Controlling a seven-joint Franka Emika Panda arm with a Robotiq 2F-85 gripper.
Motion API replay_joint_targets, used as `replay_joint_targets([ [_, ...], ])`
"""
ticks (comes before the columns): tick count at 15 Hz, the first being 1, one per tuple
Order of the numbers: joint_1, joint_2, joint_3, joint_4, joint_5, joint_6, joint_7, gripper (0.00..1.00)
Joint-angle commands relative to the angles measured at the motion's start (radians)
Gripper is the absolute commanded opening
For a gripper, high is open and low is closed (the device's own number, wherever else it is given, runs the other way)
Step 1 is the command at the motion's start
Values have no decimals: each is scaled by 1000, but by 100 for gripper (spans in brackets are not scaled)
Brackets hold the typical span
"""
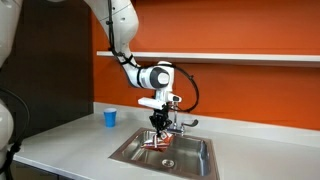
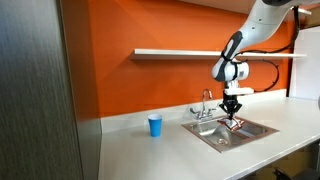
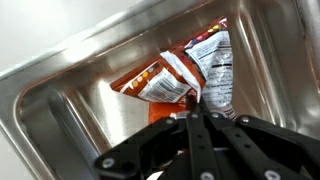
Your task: Remove the brown packet from the sink and put it on the counter
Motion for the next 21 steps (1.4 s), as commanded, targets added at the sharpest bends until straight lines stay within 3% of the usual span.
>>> replay_joint_targets([
  [1,15,-103,24,-90,-26,4,-34,0],
  [10,94,-195,104,-185,-21,-6,-97,0],
  [21,193,-194,202,-225,-6,-17,-160,0],
])
